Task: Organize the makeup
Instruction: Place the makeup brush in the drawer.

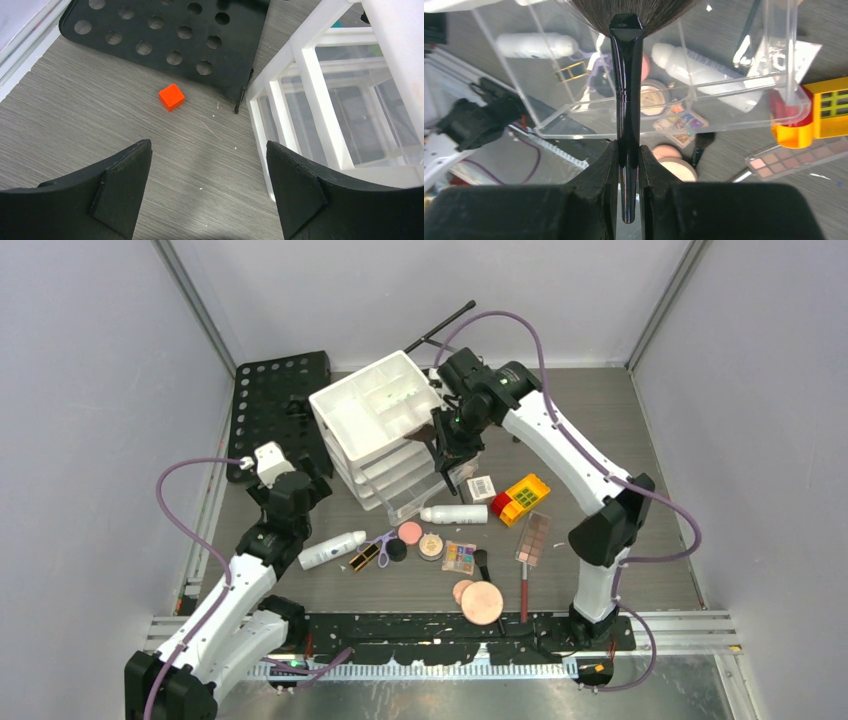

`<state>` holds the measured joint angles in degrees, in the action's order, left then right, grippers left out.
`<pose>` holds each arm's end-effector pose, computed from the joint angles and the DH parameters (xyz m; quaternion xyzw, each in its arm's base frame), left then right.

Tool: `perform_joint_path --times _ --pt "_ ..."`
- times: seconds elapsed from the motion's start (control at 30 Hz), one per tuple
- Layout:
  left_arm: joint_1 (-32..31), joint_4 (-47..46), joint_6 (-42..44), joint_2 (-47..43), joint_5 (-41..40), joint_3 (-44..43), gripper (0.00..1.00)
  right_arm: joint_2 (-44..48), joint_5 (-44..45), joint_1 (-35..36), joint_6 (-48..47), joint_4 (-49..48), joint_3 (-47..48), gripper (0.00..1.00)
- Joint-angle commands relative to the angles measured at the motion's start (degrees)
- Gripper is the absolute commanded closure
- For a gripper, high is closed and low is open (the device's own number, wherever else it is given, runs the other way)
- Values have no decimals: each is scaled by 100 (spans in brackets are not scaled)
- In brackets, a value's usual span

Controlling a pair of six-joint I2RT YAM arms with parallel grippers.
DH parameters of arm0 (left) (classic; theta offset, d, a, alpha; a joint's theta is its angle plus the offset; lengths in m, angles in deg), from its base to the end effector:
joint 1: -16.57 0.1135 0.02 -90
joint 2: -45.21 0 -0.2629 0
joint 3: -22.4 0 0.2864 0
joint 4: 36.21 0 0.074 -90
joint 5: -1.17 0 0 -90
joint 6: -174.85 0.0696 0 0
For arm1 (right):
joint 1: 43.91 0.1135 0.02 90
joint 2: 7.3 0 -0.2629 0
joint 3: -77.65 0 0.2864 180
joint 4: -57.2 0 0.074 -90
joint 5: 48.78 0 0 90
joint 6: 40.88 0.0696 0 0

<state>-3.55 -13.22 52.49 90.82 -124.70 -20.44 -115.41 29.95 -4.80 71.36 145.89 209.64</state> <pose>0.2390 -0.0441 0.2309 -0.2487 0.7837 0.0103 0.5690 0.3205 0.2781 0.3506 -0.1636 0.9576 0.1931 0.1378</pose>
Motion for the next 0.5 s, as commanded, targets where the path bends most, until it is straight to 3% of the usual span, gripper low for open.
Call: perform_joint_path --times 0.0,0.2,0.3,0.47 --pt "17 -297 -18 -113 -42 -149 13 899 -536 -153 788 -1180 -583 100" --pt "17 -275 -37 -191 -50 -128 13 2016 -504 -204 3297 -3926 -2481 100" --pt "17 -279 -42 -217 -66 -114 13 2445 608 4 4243 -4678 -3087 100" --pt "17 -279 -52 -213 -42 -108 13 2831 2607 379 5319 -4890 -3644 100"
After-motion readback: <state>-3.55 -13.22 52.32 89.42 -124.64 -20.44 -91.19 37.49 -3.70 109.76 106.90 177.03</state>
